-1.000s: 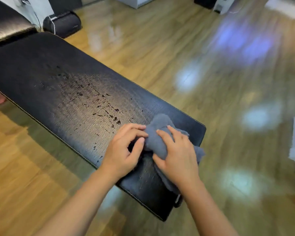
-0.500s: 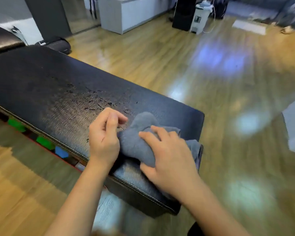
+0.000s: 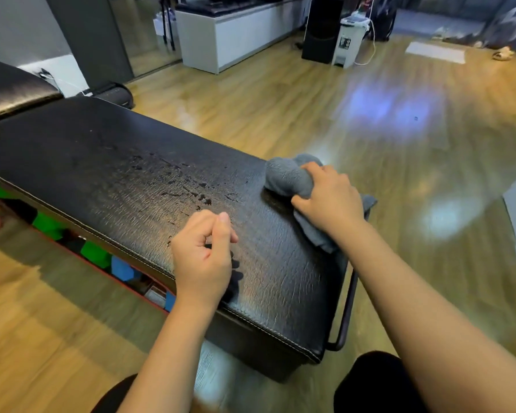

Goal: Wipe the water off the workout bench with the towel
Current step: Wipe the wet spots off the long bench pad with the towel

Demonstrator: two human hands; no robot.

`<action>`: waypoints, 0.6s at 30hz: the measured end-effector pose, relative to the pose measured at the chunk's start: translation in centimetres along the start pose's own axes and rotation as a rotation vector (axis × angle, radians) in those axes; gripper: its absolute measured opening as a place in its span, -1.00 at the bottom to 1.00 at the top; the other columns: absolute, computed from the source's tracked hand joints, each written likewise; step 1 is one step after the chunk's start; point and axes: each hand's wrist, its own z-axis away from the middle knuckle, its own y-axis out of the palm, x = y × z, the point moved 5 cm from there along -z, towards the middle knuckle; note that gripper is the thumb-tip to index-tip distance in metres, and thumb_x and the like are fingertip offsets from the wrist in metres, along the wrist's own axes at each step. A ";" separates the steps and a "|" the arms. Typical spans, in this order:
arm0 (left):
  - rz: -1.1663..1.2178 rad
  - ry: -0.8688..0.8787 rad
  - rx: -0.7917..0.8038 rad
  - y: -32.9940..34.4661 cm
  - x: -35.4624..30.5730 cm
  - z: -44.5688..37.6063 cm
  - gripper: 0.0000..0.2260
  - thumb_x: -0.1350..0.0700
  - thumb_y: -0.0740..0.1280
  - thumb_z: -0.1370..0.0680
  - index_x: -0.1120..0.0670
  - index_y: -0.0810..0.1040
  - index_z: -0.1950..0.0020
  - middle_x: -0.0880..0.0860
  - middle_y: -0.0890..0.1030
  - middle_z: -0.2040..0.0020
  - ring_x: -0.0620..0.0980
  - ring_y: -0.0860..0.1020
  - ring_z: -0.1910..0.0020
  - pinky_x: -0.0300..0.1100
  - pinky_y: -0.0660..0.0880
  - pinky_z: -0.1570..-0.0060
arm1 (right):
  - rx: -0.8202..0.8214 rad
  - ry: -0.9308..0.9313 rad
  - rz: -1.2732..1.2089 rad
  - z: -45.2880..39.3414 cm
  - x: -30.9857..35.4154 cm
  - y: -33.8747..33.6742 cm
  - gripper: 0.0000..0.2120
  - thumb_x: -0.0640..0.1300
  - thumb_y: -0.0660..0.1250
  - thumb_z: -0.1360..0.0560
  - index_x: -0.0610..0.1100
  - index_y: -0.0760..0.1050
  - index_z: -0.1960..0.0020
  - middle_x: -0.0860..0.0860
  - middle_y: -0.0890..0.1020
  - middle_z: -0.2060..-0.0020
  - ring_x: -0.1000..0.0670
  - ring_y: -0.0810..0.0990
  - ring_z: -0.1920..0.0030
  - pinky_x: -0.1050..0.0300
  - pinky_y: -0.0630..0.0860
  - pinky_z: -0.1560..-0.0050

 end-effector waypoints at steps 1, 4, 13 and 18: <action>0.003 -0.026 -0.009 -0.1 0.2 -0.2 -0.62 0.06 0.17 -0.64 0.13 0.50 0.35 0.05 0.50 0.34 0.03 0.49 0.26 -0.09 0.37 0.21 | 0.003 -0.005 0.023 0.0 0.2 0.2 -0.49 0.16 0.33 -0.37 0.11 0.38 -0.30 -0.06 0.52 -0.19 -0.28 0.49 -0.13 -0.13 0.45 -0.05; 0.022 -0.080 -0.055 -0.3 0.4 -0.5 -0.69 0.06 0.16 -0.64 0.12 0.54 0.24 0.05 0.53 0.27 -0.03 0.50 0.23 -0.06 0.40 0.17 | 0.015 -0.091 0.037 3.2 2.5 -0.1 -0.48 0.18 0.32 -0.35 0.12 0.39 -0.29 -0.03 0.50 -0.21 -0.25 0.48 -0.11 -0.11 0.43 -0.02; 0.249 -0.009 -0.122 -1.7 0.1 -0.1 -0.75 0.14 0.18 -0.55 0.25 0.52 0.23 0.16 0.53 0.19 0.01 0.51 0.12 -0.15 0.42 0.04 | 0.007 -0.417 0.010 16.2 9.2 -1.3 -0.41 0.23 0.34 -0.24 0.10 0.44 -0.24 -0.05 0.55 -0.16 -0.21 0.52 0.04 -0.13 0.50 0.09; 0.197 -0.031 -0.116 -1.2 0.3 -0.1 -0.76 0.15 0.19 -0.58 0.26 0.53 0.18 0.20 0.56 0.18 0.02 0.55 0.10 -0.12 0.46 0.04 | 0.090 -0.307 -0.021 8.1 5.9 -0.4 -0.42 0.22 0.28 -0.34 0.18 0.37 -0.35 0.03 0.50 -0.24 -0.18 0.49 -0.12 -0.11 0.47 -0.06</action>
